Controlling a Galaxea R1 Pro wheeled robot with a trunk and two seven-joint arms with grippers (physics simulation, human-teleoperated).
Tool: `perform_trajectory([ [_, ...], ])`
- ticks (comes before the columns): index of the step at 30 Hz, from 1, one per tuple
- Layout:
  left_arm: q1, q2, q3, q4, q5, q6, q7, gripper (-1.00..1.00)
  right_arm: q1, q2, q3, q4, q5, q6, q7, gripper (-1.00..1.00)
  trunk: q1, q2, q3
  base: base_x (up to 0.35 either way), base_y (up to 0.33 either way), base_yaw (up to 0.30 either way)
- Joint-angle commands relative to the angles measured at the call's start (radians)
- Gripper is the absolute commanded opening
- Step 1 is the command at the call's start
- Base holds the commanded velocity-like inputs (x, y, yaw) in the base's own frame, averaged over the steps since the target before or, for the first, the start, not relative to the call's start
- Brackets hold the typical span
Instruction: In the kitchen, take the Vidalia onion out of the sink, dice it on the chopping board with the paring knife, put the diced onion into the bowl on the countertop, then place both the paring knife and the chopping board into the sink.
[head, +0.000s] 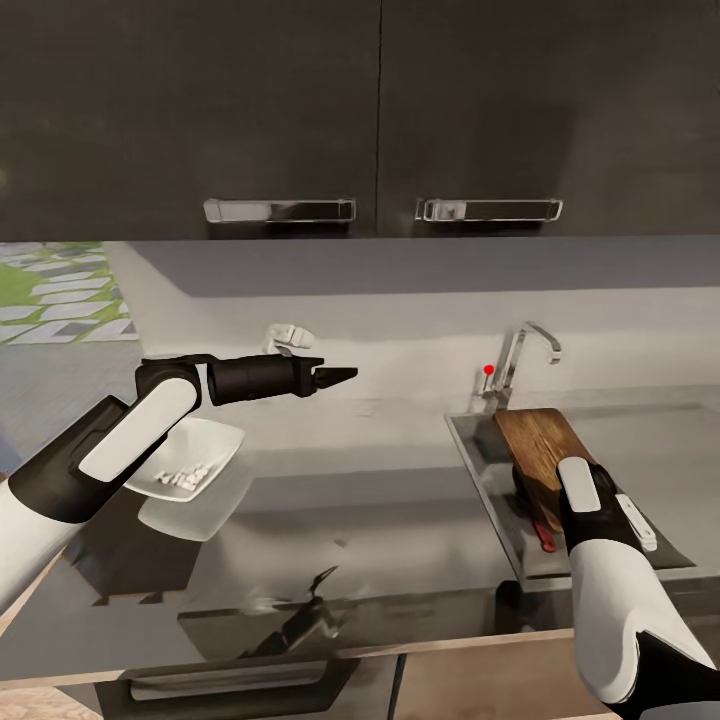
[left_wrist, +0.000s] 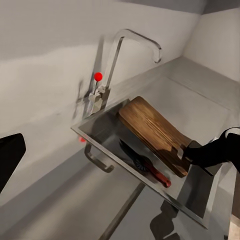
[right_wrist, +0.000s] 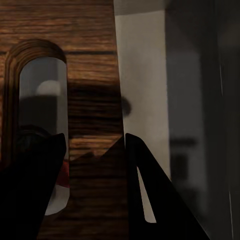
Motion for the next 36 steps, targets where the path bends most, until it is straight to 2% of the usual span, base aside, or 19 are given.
perform_trajectory([
  [1, -0.001, 0.001, -0.001, 0.000, -0.001, 0.002, -0.003, 1.00, -0.001, 0.000, -0.001, -0.002, -0.001, 0.010, -0.005, -1.00, 0.000, -0.001, -0.002, 0.000, 0.000, 0.000],
  [29, -0.001, 0.001, -0.001, 0.002, -0.001, 0.002, -0.003, 1.00, -0.001, 0.000, -0.002, 0.013, -0.001, 0.009, -0.005, -1.00, 0.000, -0.001, -0.002, 0.021, 0.000, 0.000],
  [31, -0.001, 0.000, -0.001, 0.002, -0.001, 0.002, -0.003, 1.00, -0.001, 0.000, -0.002, 0.027, -0.001, -0.002, -0.004, -1.00, 0.000, -0.001, -0.002, 0.000, 0.000, 0.000],
  [32, -0.001, 0.001, -0.001, 0.002, -0.001, 0.002, -0.003, 1.00, -0.001, 0.000, -0.002, 0.041, -0.001, -0.030, -0.003, -1.00, 0.000, -0.001, -0.002, 0.000, 0.000, 0.000],
  [36, -0.001, 0.001, -0.001, 0.002, -0.001, 0.002, -0.003, 1.00, -0.001, 0.000, -0.002, 0.054, -0.001, -0.046, -0.003, -1.00, 0.000, -0.001, -0.002, 0.000, 0.000, 0.000],
])
